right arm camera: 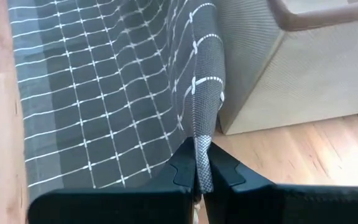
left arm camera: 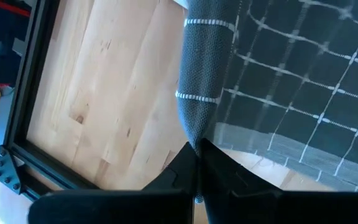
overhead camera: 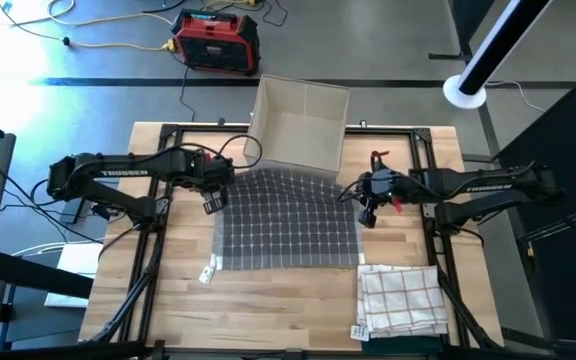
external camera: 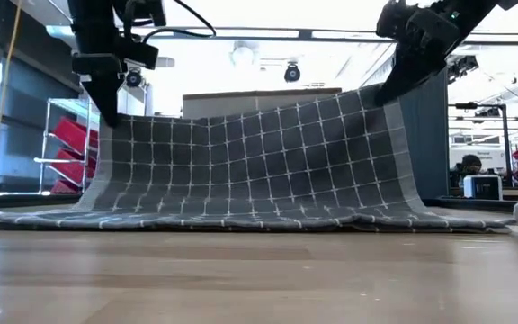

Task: Fold towel
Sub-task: Fold the gray patterned towel

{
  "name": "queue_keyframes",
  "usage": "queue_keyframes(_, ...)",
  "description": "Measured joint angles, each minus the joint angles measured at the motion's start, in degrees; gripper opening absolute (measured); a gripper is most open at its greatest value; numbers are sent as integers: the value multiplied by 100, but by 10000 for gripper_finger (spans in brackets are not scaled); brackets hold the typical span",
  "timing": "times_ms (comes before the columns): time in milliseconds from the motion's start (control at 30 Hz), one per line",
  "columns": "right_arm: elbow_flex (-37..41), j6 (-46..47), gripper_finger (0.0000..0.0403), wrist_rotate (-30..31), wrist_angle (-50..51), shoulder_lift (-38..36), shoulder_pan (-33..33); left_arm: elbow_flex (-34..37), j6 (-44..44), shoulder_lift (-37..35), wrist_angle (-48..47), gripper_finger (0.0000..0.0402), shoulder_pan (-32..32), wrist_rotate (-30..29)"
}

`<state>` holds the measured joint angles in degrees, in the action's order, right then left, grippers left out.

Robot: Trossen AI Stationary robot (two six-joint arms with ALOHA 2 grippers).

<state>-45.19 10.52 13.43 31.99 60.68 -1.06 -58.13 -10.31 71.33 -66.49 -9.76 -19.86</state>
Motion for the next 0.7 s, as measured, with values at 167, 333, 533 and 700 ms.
queue_keyframes(167, 0, 101, 0, 11, -2, 1, -2, 0, -1, 0, 3, 0, 2, 9)
queue_keyframes(333, -90, 118, 0, -45, 33, -10, -4, -93, -7, 2, -43, 0, 2, 217)
queue_keyframes(533, -922, -372, 0, 219, 350, -113, -5, -730, 290, -67, -176, 0, 86, 94)
queue_keyframes(700, -1463, -940, 0, 735, 1012, -122, -9, -1093, 820, -129, -263, 0, 96, -454)
